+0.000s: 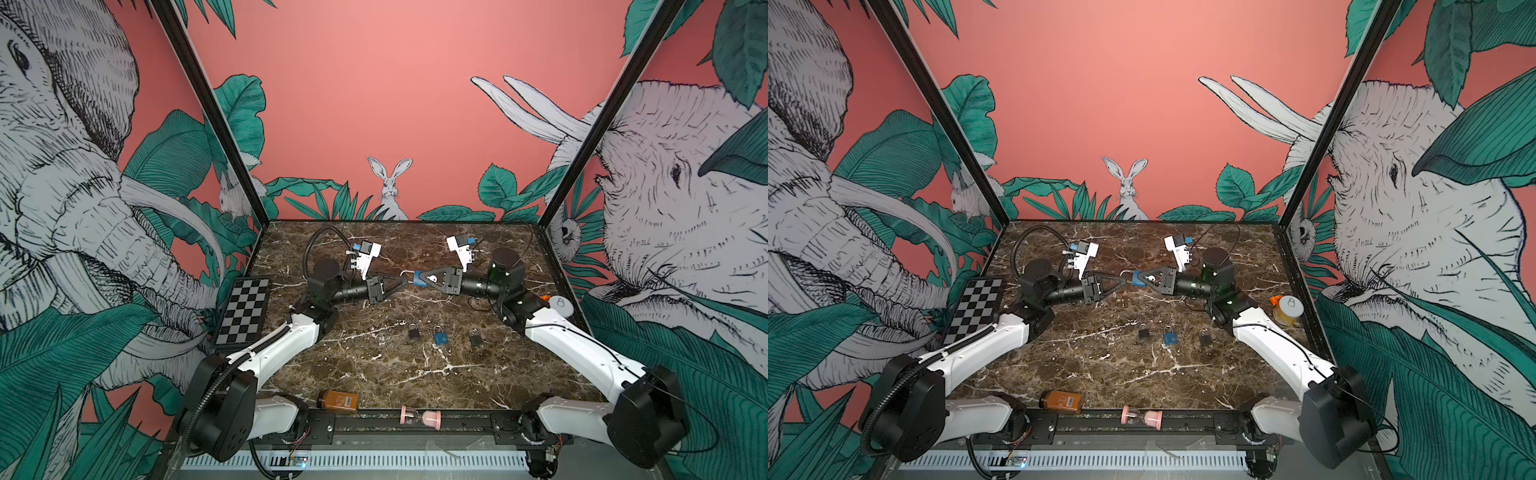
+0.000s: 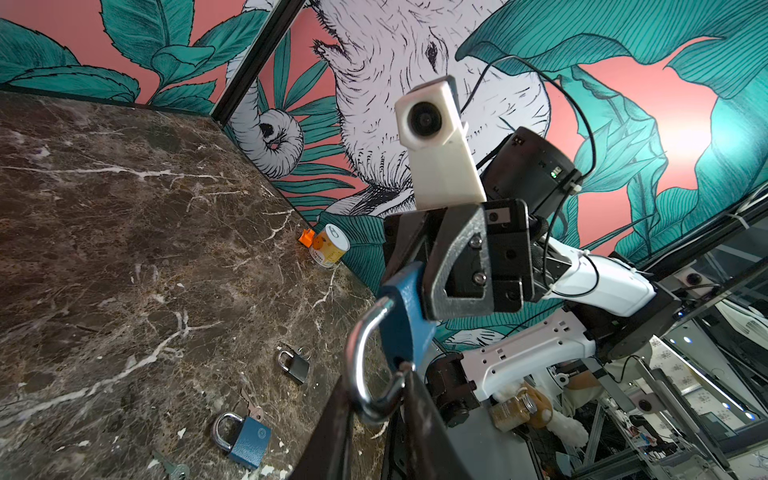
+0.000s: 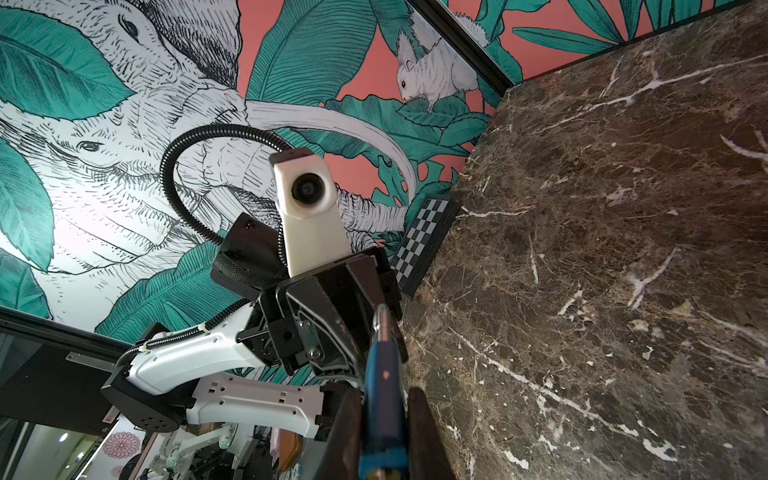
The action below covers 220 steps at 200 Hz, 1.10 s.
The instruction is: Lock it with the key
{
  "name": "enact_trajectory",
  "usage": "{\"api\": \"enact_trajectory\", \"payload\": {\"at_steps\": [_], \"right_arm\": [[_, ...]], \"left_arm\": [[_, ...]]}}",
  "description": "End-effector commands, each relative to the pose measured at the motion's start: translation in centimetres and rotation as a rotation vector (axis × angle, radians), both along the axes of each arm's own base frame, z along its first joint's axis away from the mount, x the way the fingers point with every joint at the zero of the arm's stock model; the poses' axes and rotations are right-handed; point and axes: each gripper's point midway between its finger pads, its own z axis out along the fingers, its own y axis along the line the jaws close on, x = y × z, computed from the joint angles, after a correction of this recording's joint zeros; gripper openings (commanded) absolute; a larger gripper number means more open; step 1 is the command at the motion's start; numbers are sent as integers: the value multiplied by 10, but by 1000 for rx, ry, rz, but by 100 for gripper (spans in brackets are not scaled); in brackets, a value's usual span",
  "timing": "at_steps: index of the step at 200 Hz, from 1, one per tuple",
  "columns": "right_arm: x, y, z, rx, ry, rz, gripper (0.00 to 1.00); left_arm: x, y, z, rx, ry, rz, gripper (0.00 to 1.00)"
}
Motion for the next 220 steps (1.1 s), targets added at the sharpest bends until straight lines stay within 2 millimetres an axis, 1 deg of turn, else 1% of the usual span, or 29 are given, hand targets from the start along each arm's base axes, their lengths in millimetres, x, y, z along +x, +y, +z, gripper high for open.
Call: {"api": "enact_trajectory", "payload": {"at_steps": [1,53,145,175,183,200,208,212,220], "right_arm": [[-6,-2,8,19,-57,21,0],[-11,-3,8,17,-64,32,0],[-12,-3,7,14,-65,35,0],[-12,-4,6,12,-65,34,0],[-13,-4,7,12,-67,34,0],[-13,-5,8,13,-69,33,0],[-12,-5,8,12,-71,31,0],[-12,-5,8,12,-71,31,0],[-12,-5,7,11,-71,30,0]], "left_arm": [[-10,2,20,-33,-56,-17,23],[-9,2,23,-38,-57,-14,24],[-7,2,22,-38,-52,-5,23],[-7,2,21,-35,-46,-3,19],[-6,2,20,-34,-45,-3,14],[-6,2,20,-33,-42,-1,13],[-6,2,20,-34,-42,-1,10],[-6,2,20,-33,-40,-1,6],[-5,2,19,-31,-38,1,3]]}}
